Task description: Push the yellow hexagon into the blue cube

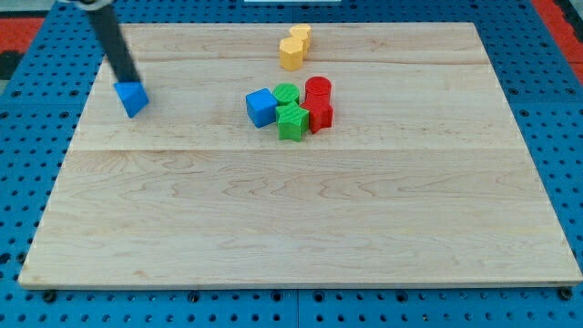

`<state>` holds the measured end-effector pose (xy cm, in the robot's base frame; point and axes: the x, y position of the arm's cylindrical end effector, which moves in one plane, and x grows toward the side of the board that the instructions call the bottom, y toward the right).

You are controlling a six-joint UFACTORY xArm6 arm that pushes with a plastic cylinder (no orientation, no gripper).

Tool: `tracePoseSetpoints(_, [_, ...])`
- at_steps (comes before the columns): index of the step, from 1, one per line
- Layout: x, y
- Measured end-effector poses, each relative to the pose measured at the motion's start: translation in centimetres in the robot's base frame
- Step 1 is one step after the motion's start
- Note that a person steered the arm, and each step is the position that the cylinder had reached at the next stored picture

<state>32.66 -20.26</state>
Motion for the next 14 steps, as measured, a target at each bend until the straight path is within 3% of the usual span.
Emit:
tracePoseSetpoints(1, [-1.1,-4.2])
tracePoseSetpoints(2, [0.5,-7.3])
tracePoseSetpoints(3, [2.2,-6.5])
tracePoseSetpoints(6, [3.0,9.1])
tracePoseSetpoints(8, [3.6,13.6])
tracePoseSetpoints(9, [0.0,8.7])
tracePoseSetpoints(11, [-13.4,13.5])
tracePoseSetpoints(13, [-9.2,21.4])
tracePoseSetpoints(14, [-5.0,20.0])
